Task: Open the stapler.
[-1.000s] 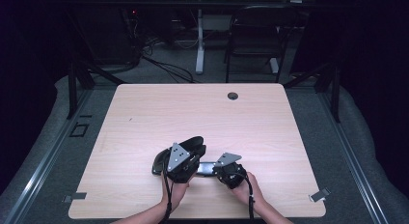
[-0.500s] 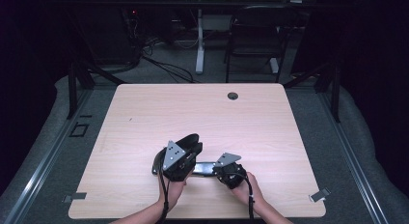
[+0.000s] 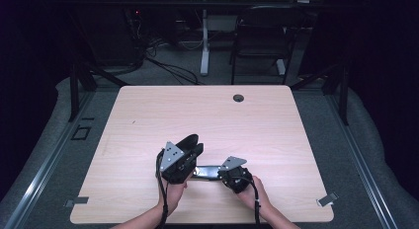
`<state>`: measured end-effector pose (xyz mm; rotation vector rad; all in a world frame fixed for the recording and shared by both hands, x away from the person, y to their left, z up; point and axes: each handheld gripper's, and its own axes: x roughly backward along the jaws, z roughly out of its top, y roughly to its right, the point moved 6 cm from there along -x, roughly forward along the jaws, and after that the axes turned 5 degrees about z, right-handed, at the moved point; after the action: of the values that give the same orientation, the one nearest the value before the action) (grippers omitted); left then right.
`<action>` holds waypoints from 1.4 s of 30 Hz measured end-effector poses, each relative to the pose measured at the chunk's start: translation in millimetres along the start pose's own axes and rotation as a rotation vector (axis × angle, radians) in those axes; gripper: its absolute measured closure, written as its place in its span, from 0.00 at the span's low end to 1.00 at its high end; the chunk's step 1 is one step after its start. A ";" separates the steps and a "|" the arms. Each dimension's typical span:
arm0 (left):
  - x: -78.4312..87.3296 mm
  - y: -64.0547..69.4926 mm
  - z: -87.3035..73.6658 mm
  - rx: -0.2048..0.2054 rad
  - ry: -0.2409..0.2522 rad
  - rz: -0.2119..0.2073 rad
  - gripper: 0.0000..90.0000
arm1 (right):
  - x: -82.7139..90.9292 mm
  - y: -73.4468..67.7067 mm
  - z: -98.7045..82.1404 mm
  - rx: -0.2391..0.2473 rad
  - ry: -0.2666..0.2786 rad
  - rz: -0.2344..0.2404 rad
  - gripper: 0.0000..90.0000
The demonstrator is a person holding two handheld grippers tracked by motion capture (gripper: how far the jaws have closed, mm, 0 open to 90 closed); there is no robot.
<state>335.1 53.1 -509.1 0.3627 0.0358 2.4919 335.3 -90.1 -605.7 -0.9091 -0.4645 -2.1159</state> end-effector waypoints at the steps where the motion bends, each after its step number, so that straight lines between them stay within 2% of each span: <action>1: 0.2 -0.5 0.5 0.001 0.003 0.000 1.00 | 0.0 0.1 0.0 0.000 0.001 -0.002 1.00; 16: 8.5 -9.9 8.5 0.007 0.013 0.015 1.00 | 0.1 0.2 -0.1 0.006 0.001 -0.002 1.00; 22: 14.3 -15.1 12.0 0.014 0.031 0.037 1.00 | 0.0 0.2 -0.1 0.004 0.000 -0.008 1.00; 26: 16.9 -17.9 13.4 0.005 0.039 0.043 1.00 | -0.2 0.4 0.0 0.003 0.001 -0.007 1.00; 38: 25.3 -27.3 18.4 0.027 0.062 0.064 1.00 | 0.0 0.4 -0.2 0.007 -0.003 -0.007 1.00; 42: 26.2 -28.5 18.9 0.023 0.062 0.068 1.00 | 0.1 0.4 -0.1 0.007 -0.003 -0.007 1.00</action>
<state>336.3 90.4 -487.5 0.3002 0.0788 2.5718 335.5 -90.5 -605.7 -0.9081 -0.4774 -2.1179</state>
